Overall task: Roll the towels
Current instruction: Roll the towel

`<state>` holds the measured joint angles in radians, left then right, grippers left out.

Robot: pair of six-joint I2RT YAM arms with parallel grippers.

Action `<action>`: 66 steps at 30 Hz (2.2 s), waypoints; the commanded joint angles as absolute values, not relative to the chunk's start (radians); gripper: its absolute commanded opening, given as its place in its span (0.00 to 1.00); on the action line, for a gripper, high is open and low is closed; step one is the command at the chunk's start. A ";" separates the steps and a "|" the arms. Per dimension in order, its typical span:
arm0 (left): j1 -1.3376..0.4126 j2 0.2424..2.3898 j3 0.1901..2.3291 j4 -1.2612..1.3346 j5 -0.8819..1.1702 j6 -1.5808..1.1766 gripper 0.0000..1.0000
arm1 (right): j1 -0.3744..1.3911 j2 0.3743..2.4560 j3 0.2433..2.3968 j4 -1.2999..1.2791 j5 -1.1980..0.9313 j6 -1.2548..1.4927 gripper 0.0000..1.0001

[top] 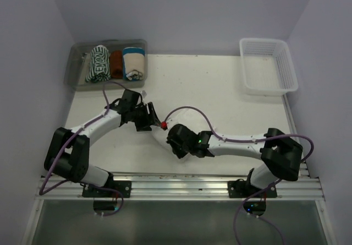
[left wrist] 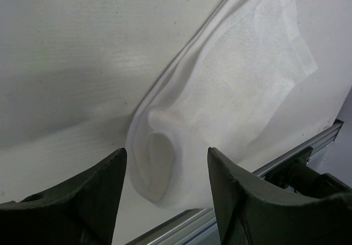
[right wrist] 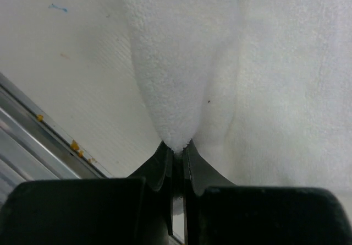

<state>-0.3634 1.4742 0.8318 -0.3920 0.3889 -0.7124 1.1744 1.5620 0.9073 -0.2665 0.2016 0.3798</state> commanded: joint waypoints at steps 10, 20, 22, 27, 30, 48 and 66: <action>-0.350 1.315 0.801 -0.419 0.321 -0.690 0.64 | 0.985 1.563 0.750 0.066 -0.348 0.630 0.00; -0.354 1.158 0.637 -0.391 0.319 -0.649 0.69 | 0.853 1.614 0.650 0.288 -0.547 0.804 0.00; -0.356 1.151 0.617 -0.362 0.337 -0.666 0.69 | 0.839 1.621 0.640 0.308 -0.558 0.822 0.00; -0.357 1.132 0.555 -0.256 0.354 -0.727 0.62 | 0.831 1.640 0.621 0.348 -0.571 0.844 0.00; -0.360 1.158 0.554 -0.244 0.357 -0.724 0.56 | 0.830 1.638 0.623 0.350 -0.572 0.844 0.00; -0.446 1.417 0.709 -0.172 0.347 -0.715 0.56 | 0.825 1.617 0.612 0.255 -0.535 0.790 0.02; -0.456 1.582 0.765 -0.239 0.334 -0.681 0.52 | 0.981 1.299 0.814 -0.385 0.069 0.540 0.51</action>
